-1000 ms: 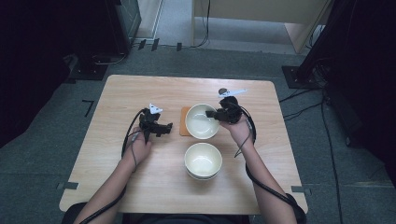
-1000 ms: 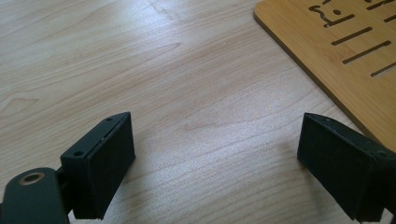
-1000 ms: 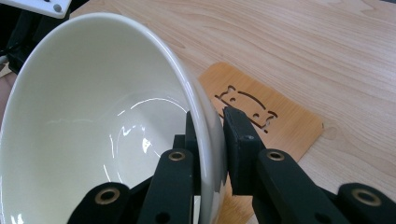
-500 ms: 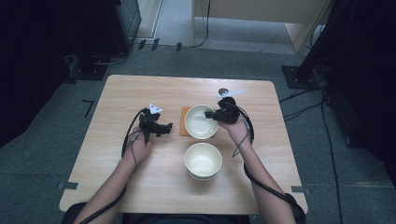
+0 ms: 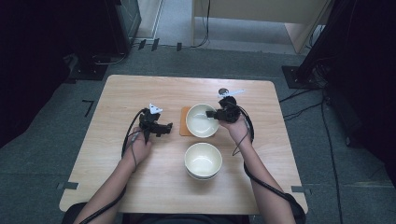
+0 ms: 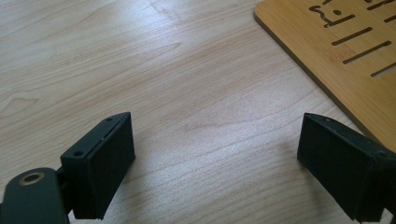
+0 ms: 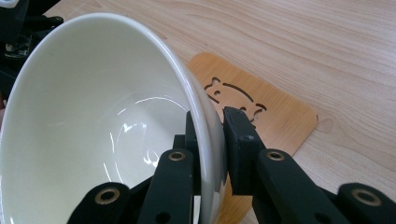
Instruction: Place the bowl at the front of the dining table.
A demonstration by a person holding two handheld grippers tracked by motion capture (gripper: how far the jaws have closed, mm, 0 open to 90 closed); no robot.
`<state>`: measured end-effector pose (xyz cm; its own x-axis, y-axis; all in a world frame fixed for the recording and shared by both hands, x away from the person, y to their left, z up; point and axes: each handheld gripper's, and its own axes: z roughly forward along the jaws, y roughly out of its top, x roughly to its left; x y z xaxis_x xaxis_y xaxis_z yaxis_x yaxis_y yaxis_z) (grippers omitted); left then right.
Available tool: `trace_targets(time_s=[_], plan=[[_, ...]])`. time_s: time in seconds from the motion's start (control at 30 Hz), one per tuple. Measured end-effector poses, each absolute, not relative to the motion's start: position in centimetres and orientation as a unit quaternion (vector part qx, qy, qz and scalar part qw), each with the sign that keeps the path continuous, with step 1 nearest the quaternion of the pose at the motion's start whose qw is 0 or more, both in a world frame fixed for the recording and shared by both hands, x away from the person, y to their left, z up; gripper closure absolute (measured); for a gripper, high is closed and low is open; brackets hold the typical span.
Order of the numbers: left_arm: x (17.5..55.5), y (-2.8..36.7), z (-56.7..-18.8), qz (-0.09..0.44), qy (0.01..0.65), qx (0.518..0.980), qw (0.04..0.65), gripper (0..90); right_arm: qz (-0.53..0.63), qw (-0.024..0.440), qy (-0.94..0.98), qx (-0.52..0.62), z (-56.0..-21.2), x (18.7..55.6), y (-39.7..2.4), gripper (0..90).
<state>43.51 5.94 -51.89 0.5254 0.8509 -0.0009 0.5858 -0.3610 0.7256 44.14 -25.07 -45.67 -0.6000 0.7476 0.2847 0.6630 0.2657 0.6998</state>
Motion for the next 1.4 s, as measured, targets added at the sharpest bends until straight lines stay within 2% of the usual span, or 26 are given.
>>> trace_targets(time_s=[1.4], plan=[[43.5,5.9,-51.9,0.192,0.448,0.802,0.345,10.7,0.396,0.064,0.792,0.461,-47.8,45.5,-24.3,80.3]])
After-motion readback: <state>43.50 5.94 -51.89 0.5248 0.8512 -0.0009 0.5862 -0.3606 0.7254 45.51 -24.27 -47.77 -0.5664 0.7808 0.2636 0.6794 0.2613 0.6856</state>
